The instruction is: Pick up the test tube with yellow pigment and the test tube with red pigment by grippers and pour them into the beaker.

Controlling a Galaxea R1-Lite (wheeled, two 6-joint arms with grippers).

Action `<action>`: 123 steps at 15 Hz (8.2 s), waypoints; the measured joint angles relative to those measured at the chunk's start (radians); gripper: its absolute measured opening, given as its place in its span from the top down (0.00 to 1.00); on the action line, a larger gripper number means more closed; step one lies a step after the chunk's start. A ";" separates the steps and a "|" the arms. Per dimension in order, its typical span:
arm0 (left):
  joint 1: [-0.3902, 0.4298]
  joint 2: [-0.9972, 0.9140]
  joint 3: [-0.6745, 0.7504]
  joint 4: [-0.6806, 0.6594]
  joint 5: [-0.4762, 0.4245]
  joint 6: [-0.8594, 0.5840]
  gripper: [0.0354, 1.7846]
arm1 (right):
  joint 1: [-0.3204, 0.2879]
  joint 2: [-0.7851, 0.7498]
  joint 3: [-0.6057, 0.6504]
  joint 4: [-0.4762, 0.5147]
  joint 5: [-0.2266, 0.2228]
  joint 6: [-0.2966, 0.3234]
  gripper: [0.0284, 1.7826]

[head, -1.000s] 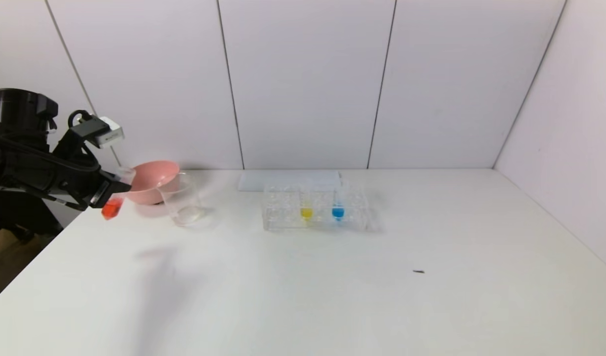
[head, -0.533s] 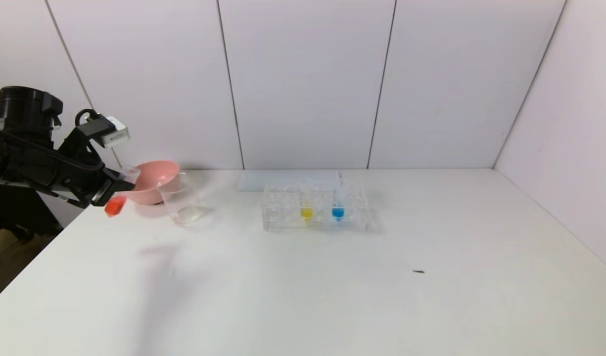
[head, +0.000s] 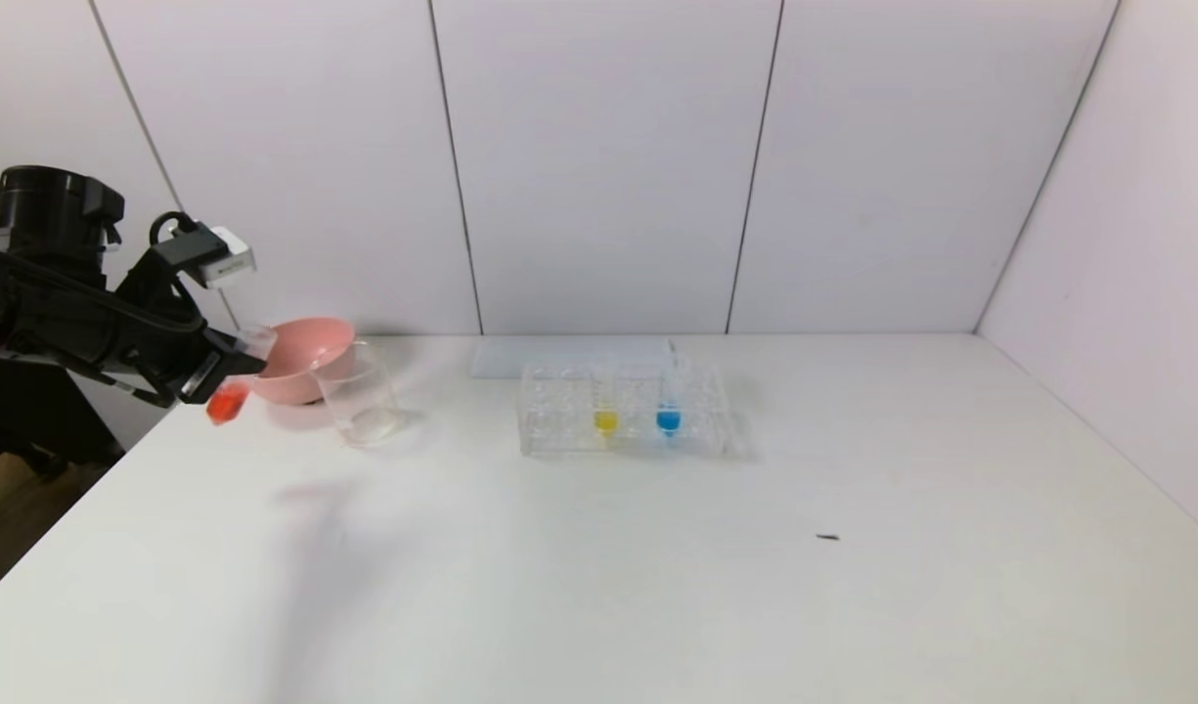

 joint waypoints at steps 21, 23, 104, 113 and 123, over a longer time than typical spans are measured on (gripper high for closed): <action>-0.002 0.129 -0.288 0.232 0.000 0.212 0.78 | 0.000 0.000 0.000 0.000 0.000 0.000 0.05; -0.013 0.143 -0.308 0.248 0.000 0.232 0.78 | 0.000 0.000 0.000 0.000 0.000 0.000 0.05; -0.187 0.337 -0.649 0.553 0.432 0.576 0.78 | 0.000 0.000 0.000 0.000 0.000 0.000 0.05; -0.199 0.345 -0.649 0.549 0.480 0.586 0.78 | 0.000 0.000 0.000 0.000 0.000 0.000 0.05; -0.213 0.354 -0.656 0.544 0.522 0.595 0.78 | 0.000 0.000 0.000 0.000 0.000 0.000 0.05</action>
